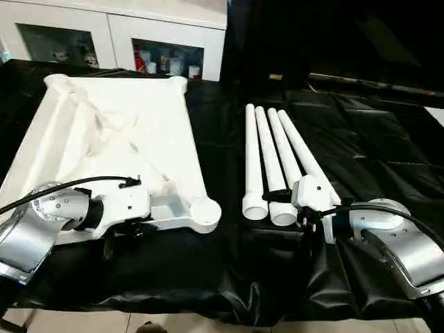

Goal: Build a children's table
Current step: Rotate table base, then pick table leg

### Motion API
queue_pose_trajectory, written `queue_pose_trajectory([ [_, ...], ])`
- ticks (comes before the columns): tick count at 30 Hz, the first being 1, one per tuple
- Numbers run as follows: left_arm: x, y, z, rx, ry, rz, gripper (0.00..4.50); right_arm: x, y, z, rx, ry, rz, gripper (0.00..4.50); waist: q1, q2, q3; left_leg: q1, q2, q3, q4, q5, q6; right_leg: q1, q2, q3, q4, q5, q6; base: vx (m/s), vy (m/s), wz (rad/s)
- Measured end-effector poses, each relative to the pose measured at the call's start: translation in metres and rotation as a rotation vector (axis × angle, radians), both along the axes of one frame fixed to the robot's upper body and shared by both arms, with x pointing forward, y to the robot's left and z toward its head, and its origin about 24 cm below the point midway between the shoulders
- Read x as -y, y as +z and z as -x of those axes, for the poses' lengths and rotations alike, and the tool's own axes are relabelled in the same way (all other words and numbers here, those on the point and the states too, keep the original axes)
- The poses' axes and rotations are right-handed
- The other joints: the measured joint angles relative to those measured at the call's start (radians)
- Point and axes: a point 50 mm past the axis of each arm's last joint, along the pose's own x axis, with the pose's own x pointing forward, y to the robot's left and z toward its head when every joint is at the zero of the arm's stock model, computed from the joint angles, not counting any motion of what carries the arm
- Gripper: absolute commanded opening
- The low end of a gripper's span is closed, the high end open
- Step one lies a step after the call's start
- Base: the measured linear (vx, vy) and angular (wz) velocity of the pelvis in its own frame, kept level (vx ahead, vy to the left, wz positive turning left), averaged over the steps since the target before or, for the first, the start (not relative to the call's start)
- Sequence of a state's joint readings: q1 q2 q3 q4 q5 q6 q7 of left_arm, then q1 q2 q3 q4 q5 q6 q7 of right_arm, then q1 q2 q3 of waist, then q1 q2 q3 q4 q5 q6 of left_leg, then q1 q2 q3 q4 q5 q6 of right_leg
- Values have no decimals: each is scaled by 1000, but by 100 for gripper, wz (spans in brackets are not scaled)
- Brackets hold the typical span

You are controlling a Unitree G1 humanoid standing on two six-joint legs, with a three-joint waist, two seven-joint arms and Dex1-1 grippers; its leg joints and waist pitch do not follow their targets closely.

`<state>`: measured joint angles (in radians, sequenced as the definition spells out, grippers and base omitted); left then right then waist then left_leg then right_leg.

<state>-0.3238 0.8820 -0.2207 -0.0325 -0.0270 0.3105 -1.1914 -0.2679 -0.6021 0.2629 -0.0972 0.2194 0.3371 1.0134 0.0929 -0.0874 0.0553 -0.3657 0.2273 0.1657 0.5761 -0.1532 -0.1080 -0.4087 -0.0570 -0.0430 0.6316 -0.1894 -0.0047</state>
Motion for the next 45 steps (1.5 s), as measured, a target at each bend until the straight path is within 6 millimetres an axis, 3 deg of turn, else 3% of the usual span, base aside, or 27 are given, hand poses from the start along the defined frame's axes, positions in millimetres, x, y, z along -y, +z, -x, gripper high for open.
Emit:
queue_pose_trajectory([
  [3, -5, 14, -1, 32, 24, 10, 103, 0, 0, 0, 0, 2, 1, 450, 0, 0, 0, 2, -1, 0, 0, 0, 0, 1, 0, 0, 0, 0, 0, 0, 0, 0],
  [5, -4, 15, -1, 30, 21, 16, 140, 0, 0, 0, 0, 2, 1, 450, 1, 0, 0, 1, -1, 0, 1, 0, 0, 2, -1, 1, 0, 0, 1, 0, 0, 0],
  [12, -3, 14, 0, 12, 31, 53, 190, -1, 1, -2, 13, -21, -9, 450, 3, -1, -1, 2, -1, -1, 3, 0, 0, 3, -1, 0, 0, 0, 1, 0, 0, 0],
  [14, 7, 24, -10, 107, 75, 179, 226, -6, 10, -19, 61, -195, -63, 450, 2, -1, 0, 0, -1, -1, 4, 0, 0, 2, -1, 0, 0, 2, 1, 0, 0, 0],
  [16, 19, 38, -25, 267, 126, 276, 233, -9, 22, -35, 70, -334, -113, 450, 2, -2, -1, 1, -1, -2, 5, 0, 0, 3, -1, 0, 1, 3, 1, 0, 0, 0],
  [18, 27, 53, -46, 458, 269, 375, 253, -14, 33, -52, 31, -491, -212, 450, 0, -4, -3, 1, -1, -3, 8, 0, 0, 4, -1, -1, 3, 3, 1, 0, 0, 0],
  [20, 30, 53, -57, 529, 406, 452, 267, -20, 32, -61, -43, -603, -277, 450, -3, -4, -4, 2, -1, -5, 11, 0, 0, 5, -1, -1, 4, 3, 1, 0, 0, 0],
  [22, 35, 41, -55, 494, 448, 483, 267, -23, 24, -66, -101, -674, -269, 450, -6, -5, -4, 1, -2, -6, 12, 0, 0, 5, -2, -1, 3, 3, 2, 0, 0, 0],
  [25, 44, 6, -39, 335, 396, 467, 267, -21, 8, -70, -208, -769, -205, 450, -8, -6, -4, -3, -2, -6, 11, 0, 0, 2, -2, 0, 1, 6, 4, 0, 0, 0],
  [27, 46, -3, -32, 263, 354, 460, 267, -21, 5, -74, -244, -801, -172, 450, -5, -7, -4, -6, -2, -6, 10, 1, -1, -1, -1, -1, 1, 6, 4, 0, 0, 0],
  [33, 47, 12, -13, 118, 163, 455, 267, -36, 11, -86, -317, -810, -145, 450, -5, -6, -4, -6, -2, -4, 7, 2, -2, -5, -1, 1, 2, 8, 0, 0, 0, 0],
  [45, 35, 7, -7, 31, 182, 383, 267, -46, -6, -104, -417, -881, -26, 450, -6, -10, -3, -5, -2, -2, 9, 2, -3, -6, -1, 2, 7, 6, 5, 0, 0, 0],
])
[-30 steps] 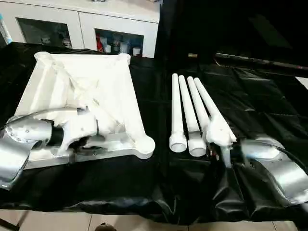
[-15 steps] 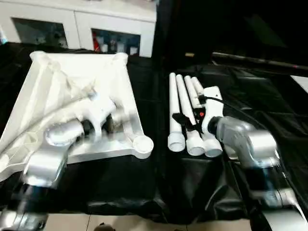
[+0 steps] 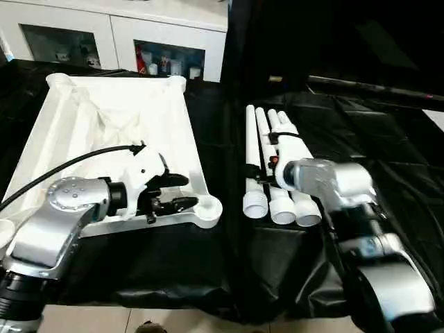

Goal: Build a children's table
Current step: Pick table leg

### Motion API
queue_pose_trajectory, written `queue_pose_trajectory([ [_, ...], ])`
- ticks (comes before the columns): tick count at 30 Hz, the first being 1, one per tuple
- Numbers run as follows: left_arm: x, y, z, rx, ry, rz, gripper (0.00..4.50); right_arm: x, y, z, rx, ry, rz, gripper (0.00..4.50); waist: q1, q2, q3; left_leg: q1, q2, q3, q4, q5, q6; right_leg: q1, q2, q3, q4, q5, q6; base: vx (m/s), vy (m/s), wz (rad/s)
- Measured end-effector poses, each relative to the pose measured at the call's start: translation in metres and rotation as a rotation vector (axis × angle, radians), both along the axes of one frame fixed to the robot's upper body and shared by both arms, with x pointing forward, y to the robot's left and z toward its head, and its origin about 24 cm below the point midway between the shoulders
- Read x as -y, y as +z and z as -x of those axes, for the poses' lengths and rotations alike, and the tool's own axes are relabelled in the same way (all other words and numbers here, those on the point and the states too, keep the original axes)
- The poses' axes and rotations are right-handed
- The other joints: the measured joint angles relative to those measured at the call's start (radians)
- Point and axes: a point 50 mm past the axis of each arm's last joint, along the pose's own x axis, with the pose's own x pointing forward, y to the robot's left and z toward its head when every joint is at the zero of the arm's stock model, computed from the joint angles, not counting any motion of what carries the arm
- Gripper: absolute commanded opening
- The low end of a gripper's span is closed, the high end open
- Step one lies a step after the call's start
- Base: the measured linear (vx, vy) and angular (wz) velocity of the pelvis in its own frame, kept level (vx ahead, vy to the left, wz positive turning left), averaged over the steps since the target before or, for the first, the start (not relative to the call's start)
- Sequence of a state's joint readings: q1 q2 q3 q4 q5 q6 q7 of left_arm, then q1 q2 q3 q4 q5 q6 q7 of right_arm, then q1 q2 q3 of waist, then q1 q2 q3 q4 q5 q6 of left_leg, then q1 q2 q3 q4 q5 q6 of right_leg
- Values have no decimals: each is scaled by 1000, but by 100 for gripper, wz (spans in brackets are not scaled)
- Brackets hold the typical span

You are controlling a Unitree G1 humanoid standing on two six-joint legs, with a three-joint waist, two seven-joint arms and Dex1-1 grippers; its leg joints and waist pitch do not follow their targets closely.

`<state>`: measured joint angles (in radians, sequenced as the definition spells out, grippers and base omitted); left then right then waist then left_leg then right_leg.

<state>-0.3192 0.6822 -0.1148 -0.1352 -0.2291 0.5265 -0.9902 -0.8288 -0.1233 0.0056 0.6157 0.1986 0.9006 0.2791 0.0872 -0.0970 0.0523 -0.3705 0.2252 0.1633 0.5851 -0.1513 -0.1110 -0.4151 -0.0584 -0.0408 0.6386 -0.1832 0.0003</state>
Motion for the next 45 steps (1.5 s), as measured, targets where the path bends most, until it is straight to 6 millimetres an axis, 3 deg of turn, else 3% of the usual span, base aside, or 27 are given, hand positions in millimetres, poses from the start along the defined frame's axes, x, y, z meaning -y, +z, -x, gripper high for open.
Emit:
queue_pose_trajectory([
  [7, -5, -3, 3, -31, 12, -19, 267, -12, -17, 0, -88, 32, -25, 450, 2, -4, -1, -1, 0, 0, 1, 0, 0, 0, 0, 0, 0, 0, 0, 0, 0, 0],
  [18, -6, -3, 8, -54, 10, -30, 267, -12, -32, 1, -161, 23, 7, 450, 2, -11, 0, -2, 0, 0, 1, 0, 0, -2, 0, 0, 1, 0, 0, 0, 0, 0],
  [38, -7, 0, 12, -67, -29, -37, 278, -12, -34, -1, -196, -13, -63, 274, 0, -12, -1, -1, 0, 0, 2, 0, 0, -2, 0, 0, 3, 0, 0, 0, 0, 0],
  [45, -8, 0, 11, -60, -26, -41, 278, -12, -35, -1, -206, -35, -99, 232, 2, -11, 0, 0, 0, -1, 2, 0, 0, -1, 0, 0, 3, 0, 0, 0, 0, 0],
])
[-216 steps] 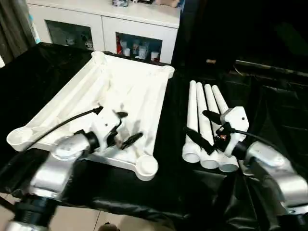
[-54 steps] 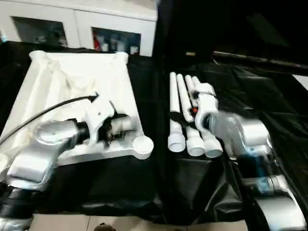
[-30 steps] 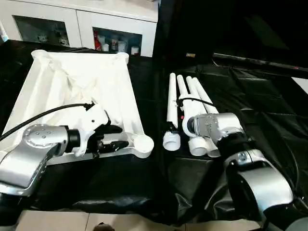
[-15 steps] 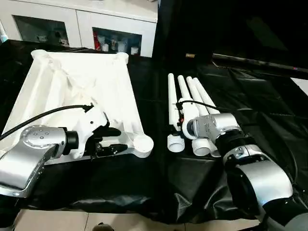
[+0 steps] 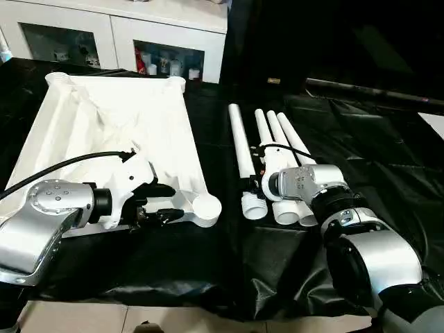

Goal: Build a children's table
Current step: Pick table leg

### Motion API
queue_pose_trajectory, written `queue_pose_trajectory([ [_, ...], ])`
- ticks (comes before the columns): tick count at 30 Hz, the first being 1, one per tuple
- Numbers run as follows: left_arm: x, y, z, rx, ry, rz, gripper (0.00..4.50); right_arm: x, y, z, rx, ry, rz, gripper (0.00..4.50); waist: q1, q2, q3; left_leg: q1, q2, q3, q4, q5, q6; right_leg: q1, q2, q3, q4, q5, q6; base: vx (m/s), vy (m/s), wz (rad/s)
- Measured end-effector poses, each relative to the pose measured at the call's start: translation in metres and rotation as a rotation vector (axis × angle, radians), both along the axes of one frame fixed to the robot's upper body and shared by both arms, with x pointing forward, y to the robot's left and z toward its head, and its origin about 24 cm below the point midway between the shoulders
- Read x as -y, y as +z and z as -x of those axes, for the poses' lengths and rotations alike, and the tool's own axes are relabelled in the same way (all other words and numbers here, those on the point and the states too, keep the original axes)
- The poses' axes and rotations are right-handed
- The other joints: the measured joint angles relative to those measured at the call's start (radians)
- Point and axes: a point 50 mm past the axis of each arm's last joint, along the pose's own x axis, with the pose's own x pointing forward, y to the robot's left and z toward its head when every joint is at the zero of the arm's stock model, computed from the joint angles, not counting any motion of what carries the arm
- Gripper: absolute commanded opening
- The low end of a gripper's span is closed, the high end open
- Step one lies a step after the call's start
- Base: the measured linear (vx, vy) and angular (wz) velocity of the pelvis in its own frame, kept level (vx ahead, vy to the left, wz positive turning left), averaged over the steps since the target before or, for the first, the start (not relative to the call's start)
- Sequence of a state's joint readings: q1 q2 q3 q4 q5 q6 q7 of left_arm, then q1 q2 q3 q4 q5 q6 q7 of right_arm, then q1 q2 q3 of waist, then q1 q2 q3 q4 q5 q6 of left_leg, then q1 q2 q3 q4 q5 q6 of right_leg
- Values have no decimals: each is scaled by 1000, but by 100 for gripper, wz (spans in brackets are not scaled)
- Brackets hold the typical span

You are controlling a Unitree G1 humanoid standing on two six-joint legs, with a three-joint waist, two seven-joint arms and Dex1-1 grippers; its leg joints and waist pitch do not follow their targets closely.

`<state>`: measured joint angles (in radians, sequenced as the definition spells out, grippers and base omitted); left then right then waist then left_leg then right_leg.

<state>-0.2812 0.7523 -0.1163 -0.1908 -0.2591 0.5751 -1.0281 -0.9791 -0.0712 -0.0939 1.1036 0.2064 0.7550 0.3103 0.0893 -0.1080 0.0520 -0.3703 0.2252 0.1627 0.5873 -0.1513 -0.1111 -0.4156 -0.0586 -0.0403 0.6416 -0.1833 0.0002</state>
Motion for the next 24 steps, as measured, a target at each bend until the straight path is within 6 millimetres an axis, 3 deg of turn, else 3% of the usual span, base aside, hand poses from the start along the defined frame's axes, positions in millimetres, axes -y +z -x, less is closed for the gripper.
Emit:
queue_pose_trajectory([
  [9, -1, -2, -5, 25, 46, 21, 278, 2, 0, 0, -10, -37, -27, 202, -1, 0, 0, 0, 0, -1, 0, 0, 0, 0, 0, 0, 0, 0, 0, 0, 0, 0],
  [13, -4, 12, -33, 200, 208, 92, 278, 4, -1, 0, -29, -88, -110, 198, 0, 1, 1, -1, 0, -1, 1, 0, 0, 0, 0, 0, 0, 0, 0, 0, 0, 0],
  [18, -4, 27, -51, 289, 350, 234, 278, 11, -2, 1, 13, -107, -211, 195, -1, 2, 1, -2, 0, -1, 1, 0, 0, -1, 0, -1, 1, 1, -1, 0, 0, 0],
  [21, -2, 34, -55, 294, 367, 312, 278, 13, 8, -2, 87, -91, -289, 194, 0, 2, 1, -4, 0, -1, 1, 0, -1, -3, 0, -1, 1, 3, -5, 0, 0, 0],
  [24, 12, 38, -55, 262, 317, 421, 278, 24, 26, -1, 232, -44, -395, 193, 5, 2, 1, -5, 0, 0, 0, 0, 0, -3, 0, -1, -2, 1, -5, 0, 0, 0],
])
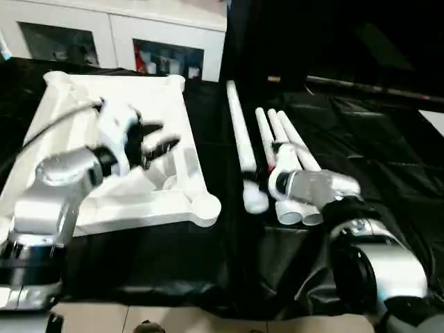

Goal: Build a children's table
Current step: Pick table leg

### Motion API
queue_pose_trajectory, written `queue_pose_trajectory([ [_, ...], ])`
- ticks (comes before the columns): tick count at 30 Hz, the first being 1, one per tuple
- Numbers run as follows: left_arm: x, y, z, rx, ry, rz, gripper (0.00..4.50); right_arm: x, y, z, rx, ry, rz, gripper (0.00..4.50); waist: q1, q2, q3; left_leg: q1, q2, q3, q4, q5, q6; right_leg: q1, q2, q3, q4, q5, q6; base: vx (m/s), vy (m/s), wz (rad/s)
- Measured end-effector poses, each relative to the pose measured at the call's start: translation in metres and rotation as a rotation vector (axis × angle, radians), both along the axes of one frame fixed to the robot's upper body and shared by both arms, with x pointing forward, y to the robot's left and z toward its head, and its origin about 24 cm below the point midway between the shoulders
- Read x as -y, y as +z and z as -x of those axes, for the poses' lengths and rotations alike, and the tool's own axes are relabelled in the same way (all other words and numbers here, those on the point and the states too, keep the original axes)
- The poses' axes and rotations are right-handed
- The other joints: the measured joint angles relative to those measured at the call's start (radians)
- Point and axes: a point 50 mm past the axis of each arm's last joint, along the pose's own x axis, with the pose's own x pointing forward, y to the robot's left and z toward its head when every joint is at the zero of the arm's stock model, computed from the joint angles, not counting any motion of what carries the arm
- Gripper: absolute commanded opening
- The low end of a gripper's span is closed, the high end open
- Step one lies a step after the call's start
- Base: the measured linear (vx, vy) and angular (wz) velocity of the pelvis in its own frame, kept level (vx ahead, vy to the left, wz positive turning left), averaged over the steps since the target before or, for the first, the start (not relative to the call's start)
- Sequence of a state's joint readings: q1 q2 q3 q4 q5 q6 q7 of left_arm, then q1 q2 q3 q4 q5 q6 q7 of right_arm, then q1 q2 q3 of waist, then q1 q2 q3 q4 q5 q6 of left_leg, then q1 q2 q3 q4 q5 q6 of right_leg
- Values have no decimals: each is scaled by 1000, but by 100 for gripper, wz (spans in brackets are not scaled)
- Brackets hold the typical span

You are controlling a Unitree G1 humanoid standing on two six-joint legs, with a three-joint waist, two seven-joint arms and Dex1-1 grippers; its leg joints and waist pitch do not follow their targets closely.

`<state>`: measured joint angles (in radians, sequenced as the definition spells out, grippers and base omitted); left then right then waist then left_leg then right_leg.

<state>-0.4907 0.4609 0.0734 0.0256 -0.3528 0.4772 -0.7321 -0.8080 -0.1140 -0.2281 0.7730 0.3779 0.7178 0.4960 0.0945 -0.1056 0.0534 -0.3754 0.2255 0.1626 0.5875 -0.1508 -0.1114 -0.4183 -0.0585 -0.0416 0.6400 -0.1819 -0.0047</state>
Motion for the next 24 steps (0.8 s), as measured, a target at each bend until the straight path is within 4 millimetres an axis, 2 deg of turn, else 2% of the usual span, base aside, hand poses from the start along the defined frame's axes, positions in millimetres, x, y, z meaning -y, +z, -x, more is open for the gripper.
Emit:
queue_pose_trajectory([
  [3, 15, 5, -4, -25, -39, 86, 278, 6, 17, 7, 142, 66, -92, 193, 5, 0, 0, -2, 1, 1, 0, -1, 1, 0, 0, -1, -3, 0, 0, 0, 0, 0],
  [8, 39, 23, -23, -98, -74, 256, 278, 14, 29, 41, 292, 247, -330, 192, 19, 0, 0, -2, 1, 1, -1, -1, 2, 1, 0, -1, -6, 1, 0, 0, 0, 0],
  [10, 45, 31, -28, -123, -107, 298, 278, 14, 39, 49, 331, 306, -398, 192, 19, 0, 0, -1, 1, 1, -1, -1, 2, 1, 0, -1, -8, 2, 0, 0, 0, 0],
  [14, 58, 36, -30, -166, -199, 344, 278, 19, 54, 57, 400, 355, -441, 191, 19, 0, 0, 0, 1, 1, -1, -1, 2, 2, 0, -1, -8, 1, 4, 0, 0, 0],
  [17, 68, 39, -31, -188, -246, 371, 278, 19, 57, 64, 420, 383, -450, 191, 21, 1, 1, 0, 1, 1, -1, -1, 2, 2, 0, -2, -8, 2, 4, 0, 0, 0],
  [24, 75, 39, -28, -234, -299, 421, 278, 20, 62, 70, 443, 402, -435, 191, 21, 2, 1, 0, 1, 1, -1, -1, 2, 3, 0, -2, -9, 2, 4, 0, 0, 0],
])
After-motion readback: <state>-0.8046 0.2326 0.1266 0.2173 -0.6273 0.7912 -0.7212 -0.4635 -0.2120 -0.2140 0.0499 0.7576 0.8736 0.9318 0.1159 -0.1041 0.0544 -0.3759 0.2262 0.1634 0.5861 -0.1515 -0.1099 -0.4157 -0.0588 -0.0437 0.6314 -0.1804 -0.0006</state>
